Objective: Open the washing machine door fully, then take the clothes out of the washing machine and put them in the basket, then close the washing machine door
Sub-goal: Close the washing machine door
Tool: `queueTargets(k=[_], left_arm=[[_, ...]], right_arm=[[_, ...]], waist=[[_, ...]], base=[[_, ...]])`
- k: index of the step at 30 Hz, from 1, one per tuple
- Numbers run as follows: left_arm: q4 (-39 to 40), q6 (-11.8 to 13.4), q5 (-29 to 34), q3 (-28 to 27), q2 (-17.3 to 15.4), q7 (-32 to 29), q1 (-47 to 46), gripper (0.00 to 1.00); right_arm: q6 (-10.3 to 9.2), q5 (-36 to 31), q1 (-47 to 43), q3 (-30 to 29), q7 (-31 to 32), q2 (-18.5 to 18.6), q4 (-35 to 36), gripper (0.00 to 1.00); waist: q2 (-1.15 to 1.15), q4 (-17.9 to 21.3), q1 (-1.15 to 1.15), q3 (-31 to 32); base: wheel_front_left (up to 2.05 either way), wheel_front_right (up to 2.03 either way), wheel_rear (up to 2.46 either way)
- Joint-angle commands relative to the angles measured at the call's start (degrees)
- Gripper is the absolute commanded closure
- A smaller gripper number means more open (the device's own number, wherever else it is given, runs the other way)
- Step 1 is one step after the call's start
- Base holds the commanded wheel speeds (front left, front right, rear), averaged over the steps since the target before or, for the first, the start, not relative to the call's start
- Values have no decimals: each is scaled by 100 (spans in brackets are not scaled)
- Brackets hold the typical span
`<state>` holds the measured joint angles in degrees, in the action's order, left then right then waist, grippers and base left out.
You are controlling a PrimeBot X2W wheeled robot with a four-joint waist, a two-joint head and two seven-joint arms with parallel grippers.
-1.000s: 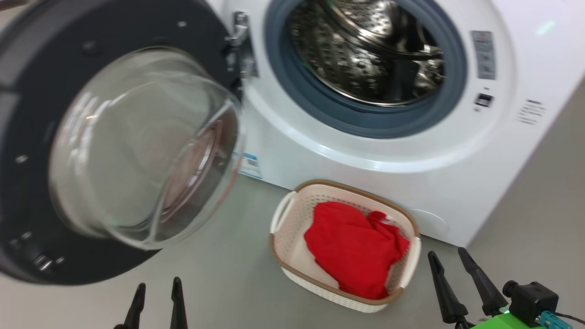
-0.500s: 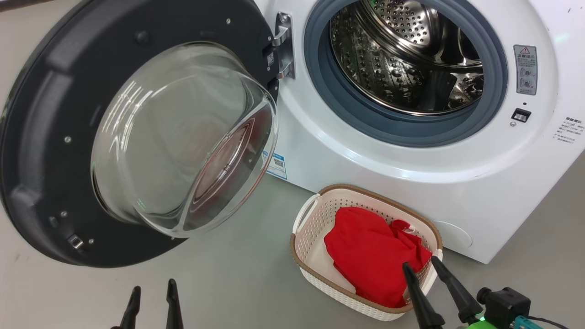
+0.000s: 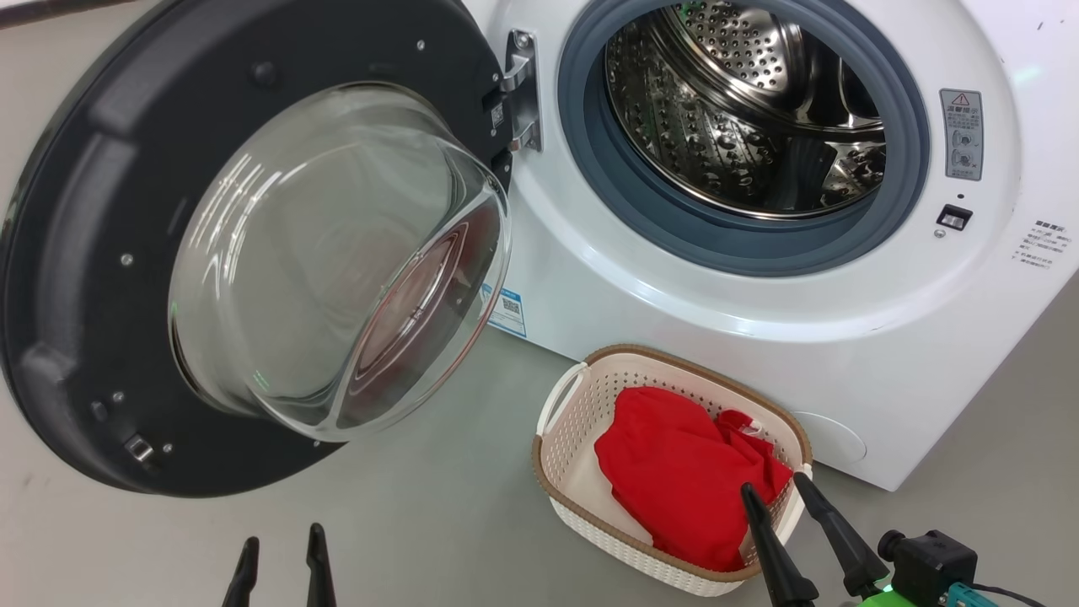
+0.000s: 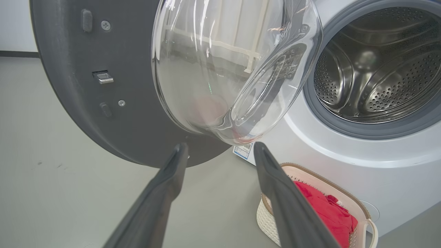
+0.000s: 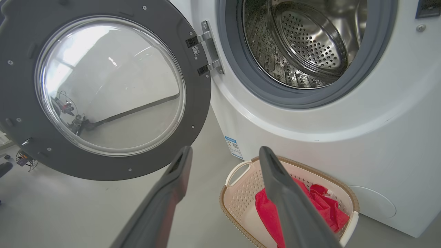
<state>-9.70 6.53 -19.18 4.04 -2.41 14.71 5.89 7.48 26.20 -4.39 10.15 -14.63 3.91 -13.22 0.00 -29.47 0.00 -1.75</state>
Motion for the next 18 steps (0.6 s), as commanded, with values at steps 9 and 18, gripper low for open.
queueTargets(k=[9,18], left_arm=[[428,-51,-61,-342,-47,29,-177,100],[1545,-155,131,-781,-47,29,-537,100]], right_arm=[[1,-108,107,71,-37,77,153,0],[1,-304,142,47,-37,198,161,0]], waist=[[0,-2,0,1],[0,-20,0,-53]], base=[[0,0,0],[0,0,0]])
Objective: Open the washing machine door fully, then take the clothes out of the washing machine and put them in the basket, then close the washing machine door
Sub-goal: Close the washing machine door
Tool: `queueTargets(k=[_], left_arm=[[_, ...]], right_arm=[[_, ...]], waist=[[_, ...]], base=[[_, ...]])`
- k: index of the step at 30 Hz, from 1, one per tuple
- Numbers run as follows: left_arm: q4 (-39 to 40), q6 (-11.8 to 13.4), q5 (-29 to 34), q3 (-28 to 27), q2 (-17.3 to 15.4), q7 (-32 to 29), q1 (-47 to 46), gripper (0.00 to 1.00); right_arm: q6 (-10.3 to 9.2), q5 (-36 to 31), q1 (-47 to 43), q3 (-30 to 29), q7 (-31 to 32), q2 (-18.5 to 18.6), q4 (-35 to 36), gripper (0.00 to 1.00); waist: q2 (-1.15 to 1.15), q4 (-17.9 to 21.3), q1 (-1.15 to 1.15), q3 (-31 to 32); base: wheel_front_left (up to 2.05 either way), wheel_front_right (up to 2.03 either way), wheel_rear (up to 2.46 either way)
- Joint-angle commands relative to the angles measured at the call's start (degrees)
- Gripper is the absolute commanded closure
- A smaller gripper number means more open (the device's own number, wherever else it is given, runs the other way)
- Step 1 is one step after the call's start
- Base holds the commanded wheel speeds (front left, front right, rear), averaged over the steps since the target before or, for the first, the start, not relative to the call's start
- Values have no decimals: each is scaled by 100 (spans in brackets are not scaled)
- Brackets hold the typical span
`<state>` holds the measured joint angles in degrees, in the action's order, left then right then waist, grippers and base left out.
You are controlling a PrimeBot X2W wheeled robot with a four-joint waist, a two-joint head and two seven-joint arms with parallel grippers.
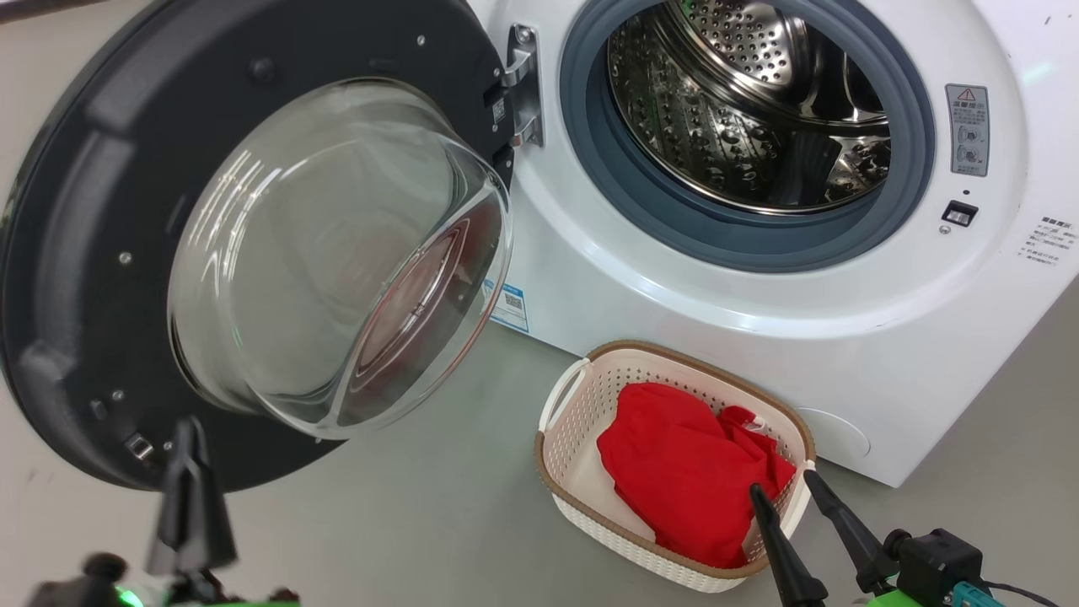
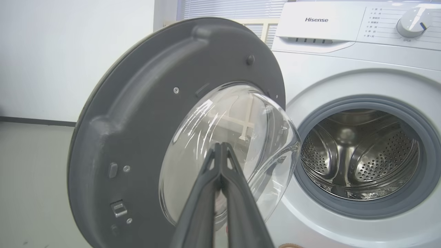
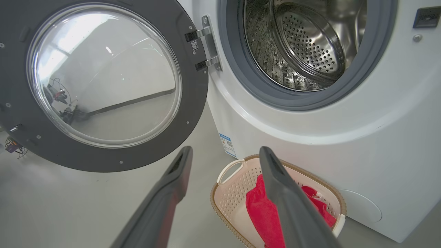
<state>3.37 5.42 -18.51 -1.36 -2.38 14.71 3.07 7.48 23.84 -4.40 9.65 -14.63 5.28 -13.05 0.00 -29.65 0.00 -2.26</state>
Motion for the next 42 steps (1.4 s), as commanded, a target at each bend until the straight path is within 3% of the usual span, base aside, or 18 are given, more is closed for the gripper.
queueTargets(k=[1,8,15,21,28,33,42], left_arm=[[365,-76,136,-307,-50,29,-308,100],[1018,-461,446,-962,-54,29,-820,100],[764,-867,-379,-2002,-242,29,-1814,100],[-34,-949,-1075,-2469,-748,-252,-2607,100],[-1623,-898,-2007,-2900,-1386,-1186,-3646,100],[-2755,-806,-2199,-2830,-1777,-1930,-4034,100],[-4286,-993,-2570,-2591,-2183,-3200,-4457,100]], right_arm=[[1,-83,144,95,-37,73,146,0],[1,-298,148,92,-37,169,164,0],[1,-526,118,47,-37,169,219,0],[1,-548,82,4,-37,137,245,0],[1,-548,47,-19,-37,85,250,0],[1,-562,47,-5,-37,98,260,0],[1,-584,26,26,-37,117,273,0]], waist=[[0,-4,0,-3],[0,-12,0,-17],[0,-11,0,-45],[0,-6,0,-42],[0,17,0,7],[0,28,0,9],[0,81,0,33]], base=[[0,0,0],[0,0,0],[0,0,0],[0,0,0],[0,0,0],[0,0,0],[0,0,0]])
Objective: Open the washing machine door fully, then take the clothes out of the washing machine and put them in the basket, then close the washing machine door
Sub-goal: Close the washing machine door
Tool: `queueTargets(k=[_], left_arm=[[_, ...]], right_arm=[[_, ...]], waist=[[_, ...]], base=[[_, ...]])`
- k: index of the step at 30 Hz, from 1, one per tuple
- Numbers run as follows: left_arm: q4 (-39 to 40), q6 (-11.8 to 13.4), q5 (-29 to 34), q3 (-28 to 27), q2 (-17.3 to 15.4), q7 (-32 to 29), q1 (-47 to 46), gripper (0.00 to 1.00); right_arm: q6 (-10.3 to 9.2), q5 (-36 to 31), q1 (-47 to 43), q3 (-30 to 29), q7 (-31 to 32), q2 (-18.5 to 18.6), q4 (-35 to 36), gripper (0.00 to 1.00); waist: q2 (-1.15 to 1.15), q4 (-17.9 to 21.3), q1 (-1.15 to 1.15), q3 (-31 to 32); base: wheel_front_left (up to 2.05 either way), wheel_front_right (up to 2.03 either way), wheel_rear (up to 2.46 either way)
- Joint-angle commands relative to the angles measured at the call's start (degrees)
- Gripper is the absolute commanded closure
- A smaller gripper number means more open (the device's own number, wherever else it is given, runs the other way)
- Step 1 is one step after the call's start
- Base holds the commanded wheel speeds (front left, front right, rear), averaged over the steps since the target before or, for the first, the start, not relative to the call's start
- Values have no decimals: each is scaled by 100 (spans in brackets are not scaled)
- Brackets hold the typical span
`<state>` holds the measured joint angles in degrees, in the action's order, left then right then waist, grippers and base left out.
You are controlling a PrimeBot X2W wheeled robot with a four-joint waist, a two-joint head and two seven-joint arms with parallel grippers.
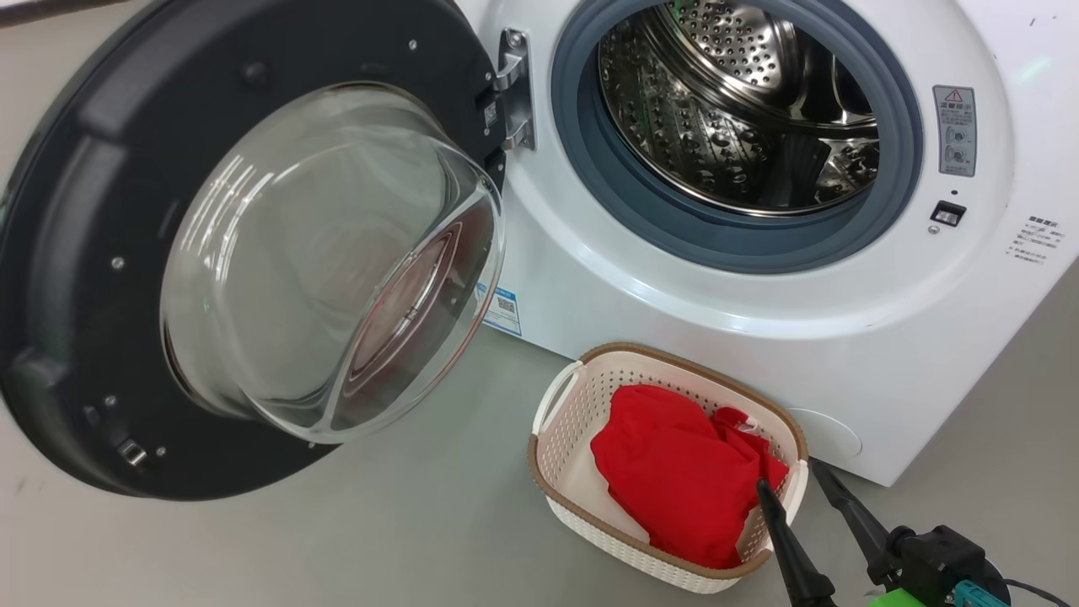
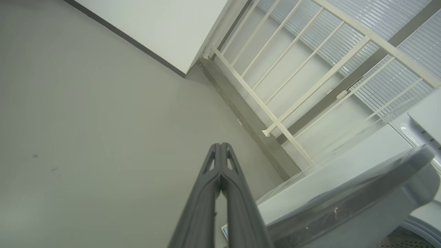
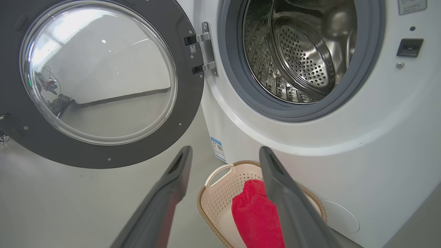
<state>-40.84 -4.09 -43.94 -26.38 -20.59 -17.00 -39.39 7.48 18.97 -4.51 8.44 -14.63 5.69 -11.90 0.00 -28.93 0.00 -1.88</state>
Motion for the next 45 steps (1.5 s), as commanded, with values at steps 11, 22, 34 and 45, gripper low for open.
queueTargets(k=[11,22,34,45], left_arm=[[-264,-326,-607,411,-548,-1552,-188,100],[1085,-338,-1739,1004,-689,-2464,611,100],[2563,-339,-2917,1392,-791,-2922,1385,100],[3886,-339,-3702,1848,-906,-3149,1903,100]], right_arm=[[1,-83,26,170,-37,79,153,0],[1,-83,7,134,-37,33,136,0],[1,-89,-47,113,-37,-36,115,0],[1,-96,-56,90,-37,-71,133,0]], waist=[[0,119,0,-25],[0,162,0,59],[0,189,0,197],[0,450,0,201]], base=[[0,0,0],[0,0,0],[0,0,0],[0,0,0]])
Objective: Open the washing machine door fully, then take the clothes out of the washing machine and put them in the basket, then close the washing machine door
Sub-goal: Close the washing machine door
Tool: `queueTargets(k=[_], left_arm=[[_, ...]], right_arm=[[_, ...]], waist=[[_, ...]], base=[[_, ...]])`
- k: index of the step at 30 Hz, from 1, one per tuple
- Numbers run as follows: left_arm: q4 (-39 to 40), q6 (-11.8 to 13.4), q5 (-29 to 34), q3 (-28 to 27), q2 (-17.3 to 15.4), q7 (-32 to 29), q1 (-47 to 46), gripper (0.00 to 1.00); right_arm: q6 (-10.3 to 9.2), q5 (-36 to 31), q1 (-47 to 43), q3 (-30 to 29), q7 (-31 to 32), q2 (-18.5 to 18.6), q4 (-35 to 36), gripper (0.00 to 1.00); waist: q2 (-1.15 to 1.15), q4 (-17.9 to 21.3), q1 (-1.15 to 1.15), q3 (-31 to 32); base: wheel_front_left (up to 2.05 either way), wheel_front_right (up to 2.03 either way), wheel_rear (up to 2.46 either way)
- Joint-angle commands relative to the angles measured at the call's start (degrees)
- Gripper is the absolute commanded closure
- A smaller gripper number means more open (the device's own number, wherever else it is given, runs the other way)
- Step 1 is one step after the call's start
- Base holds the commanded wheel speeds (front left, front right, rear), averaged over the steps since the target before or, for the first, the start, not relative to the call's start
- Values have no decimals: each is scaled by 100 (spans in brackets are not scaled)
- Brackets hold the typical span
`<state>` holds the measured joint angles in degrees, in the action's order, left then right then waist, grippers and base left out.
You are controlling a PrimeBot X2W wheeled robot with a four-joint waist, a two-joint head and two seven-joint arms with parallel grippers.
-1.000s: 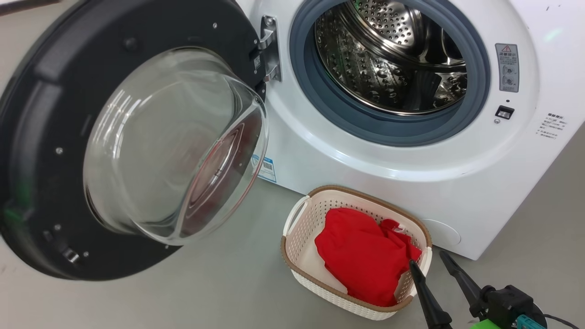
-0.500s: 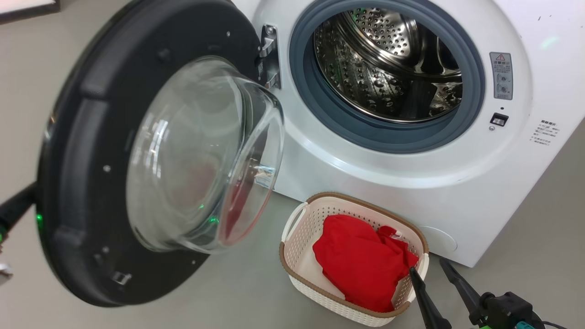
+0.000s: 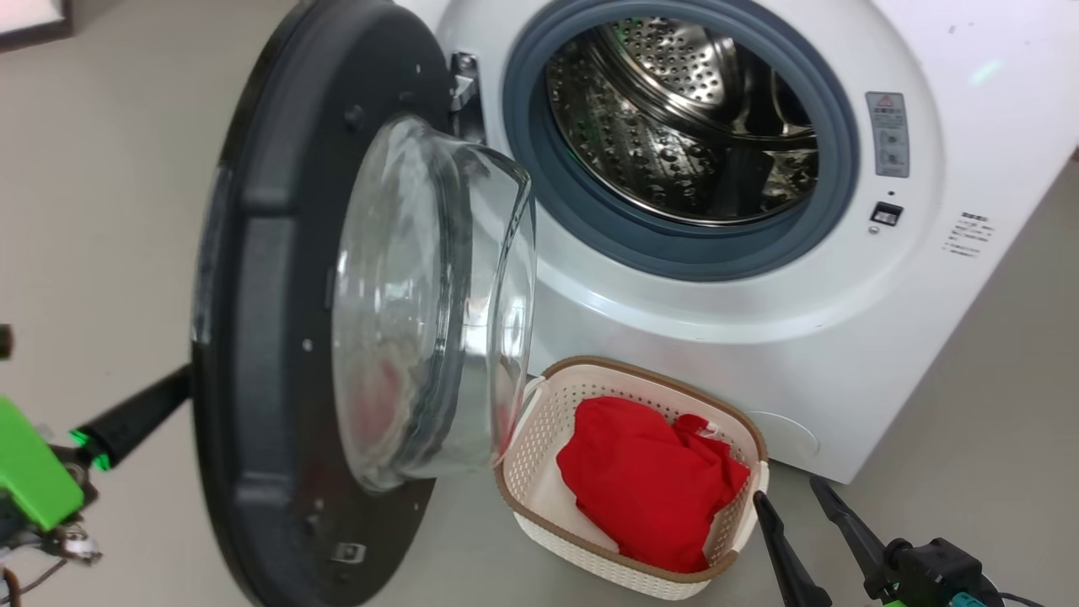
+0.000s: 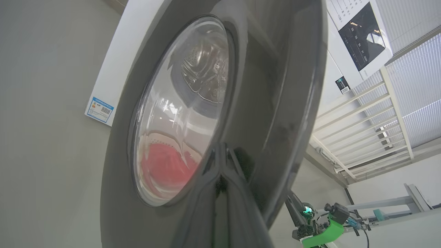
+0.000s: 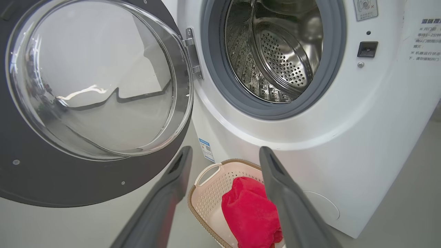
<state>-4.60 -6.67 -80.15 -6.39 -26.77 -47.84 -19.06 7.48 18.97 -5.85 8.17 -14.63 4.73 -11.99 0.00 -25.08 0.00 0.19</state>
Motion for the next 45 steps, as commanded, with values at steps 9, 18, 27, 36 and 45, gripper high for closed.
queueTargets(k=[9,18,27,36,45], left_arm=[[903,-81,-291,306,-276,55,-53,100],[1340,-81,-296,880,-229,361,-156,100],[1327,-81,-233,1236,-192,803,-326,100],[1190,-81,-220,1360,-391,1315,-89,100],[924,-81,-152,1334,-480,2088,394,42]], right_arm=[[1,-92,136,84,-37,44,157,0],[1,-80,161,78,-37,63,158,0],[1,-66,193,81,-37,76,151,0],[1,-69,127,54,-37,53,140,0],[1,-78,96,61,-37,15,147,0]], waist=[[0,452,0,-84],[0,934,0,-118],[0,1126,0,-150],[0,1099,0,-68],[0,995,0,-37]], base=[[0,0,0],[0,0,0],[0,0,0],[0,0,0],[0,0,0]])
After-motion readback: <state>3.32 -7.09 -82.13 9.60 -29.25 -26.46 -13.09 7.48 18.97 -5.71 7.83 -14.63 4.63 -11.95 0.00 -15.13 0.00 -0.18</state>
